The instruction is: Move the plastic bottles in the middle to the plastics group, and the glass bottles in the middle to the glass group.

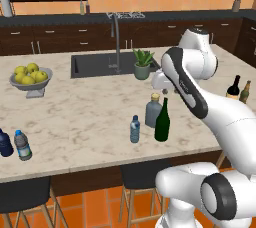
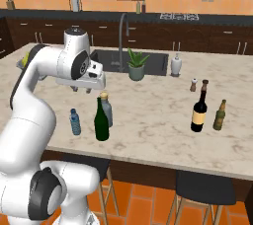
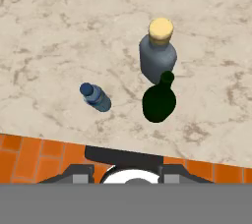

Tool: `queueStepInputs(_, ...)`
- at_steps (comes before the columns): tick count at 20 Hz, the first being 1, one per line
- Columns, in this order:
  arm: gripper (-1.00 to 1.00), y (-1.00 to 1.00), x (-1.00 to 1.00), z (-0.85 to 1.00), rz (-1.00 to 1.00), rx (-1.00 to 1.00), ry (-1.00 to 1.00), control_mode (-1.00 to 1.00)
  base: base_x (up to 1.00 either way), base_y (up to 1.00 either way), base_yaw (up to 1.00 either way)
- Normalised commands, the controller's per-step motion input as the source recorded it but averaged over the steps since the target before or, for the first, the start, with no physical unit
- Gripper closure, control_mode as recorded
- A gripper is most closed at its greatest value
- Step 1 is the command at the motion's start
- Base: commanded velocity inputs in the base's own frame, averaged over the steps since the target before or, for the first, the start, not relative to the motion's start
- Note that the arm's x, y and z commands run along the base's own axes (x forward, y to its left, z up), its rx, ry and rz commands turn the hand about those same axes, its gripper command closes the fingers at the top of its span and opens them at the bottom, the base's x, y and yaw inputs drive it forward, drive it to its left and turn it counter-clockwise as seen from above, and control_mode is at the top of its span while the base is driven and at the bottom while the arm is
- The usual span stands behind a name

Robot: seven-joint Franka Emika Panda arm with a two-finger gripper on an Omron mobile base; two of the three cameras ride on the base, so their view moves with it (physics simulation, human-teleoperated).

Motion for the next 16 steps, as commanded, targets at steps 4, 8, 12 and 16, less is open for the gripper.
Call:
queueStepInputs(4,-1.00,0.00,-0.52,-0.06,0.01,0.00,0.08,-1.00,0.00,0.00,0.00)
queueStepInputs(8,-1.00,-0.15,-0.31,-0.01,0.00,0.00,0.04,-1.00,0.00,0.00,0.00)
queueStepInputs(12,-1.00,-0.27,-0.13,0.02,-0.16,-0.03,0.20,-1.00,0.00,0.00,0.00)
queueStepInputs(16,-1.00,-0.08,0.02,-0.16,-0.17,-0.05,0.04,-1.00,0.00,0.00,0.00)
